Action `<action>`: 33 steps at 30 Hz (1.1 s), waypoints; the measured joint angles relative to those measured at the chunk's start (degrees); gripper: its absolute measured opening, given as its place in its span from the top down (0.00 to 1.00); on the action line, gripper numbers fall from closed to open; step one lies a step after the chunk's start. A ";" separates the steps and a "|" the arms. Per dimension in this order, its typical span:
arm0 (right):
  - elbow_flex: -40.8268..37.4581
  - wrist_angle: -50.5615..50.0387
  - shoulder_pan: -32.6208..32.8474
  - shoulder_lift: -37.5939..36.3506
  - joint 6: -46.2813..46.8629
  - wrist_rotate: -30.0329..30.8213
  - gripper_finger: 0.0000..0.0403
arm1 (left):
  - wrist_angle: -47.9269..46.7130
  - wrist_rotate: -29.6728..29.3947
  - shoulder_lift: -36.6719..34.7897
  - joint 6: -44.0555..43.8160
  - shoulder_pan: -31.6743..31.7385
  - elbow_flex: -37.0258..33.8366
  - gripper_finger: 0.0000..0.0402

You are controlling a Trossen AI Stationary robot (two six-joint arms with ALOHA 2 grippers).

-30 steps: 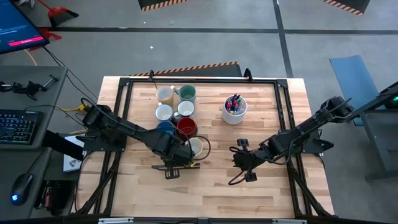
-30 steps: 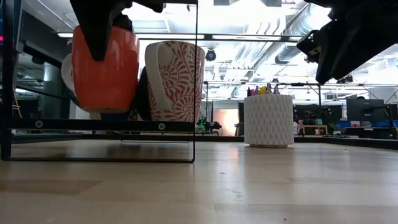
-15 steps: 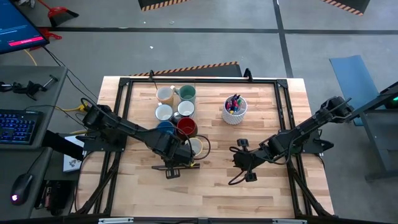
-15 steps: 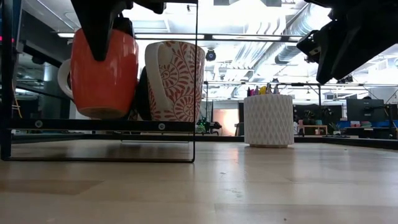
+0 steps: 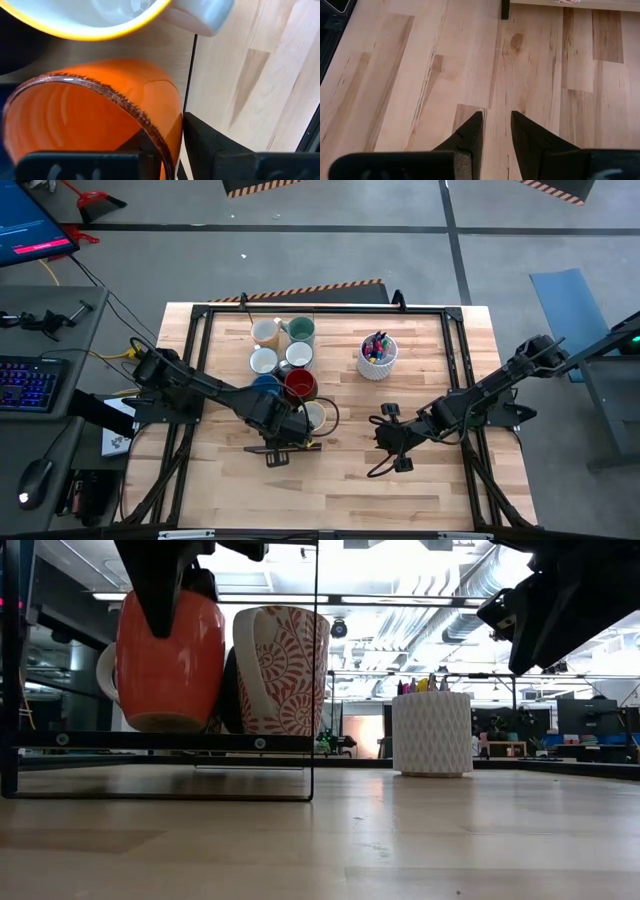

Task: Place coffee mugs
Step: Put the orange mug on the shelf

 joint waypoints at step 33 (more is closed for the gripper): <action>0.00 -0.02 0.00 0.00 -0.15 0.02 0.80 | -1.09 1.08 -0.24 -0.45 0.04 0.00 0.75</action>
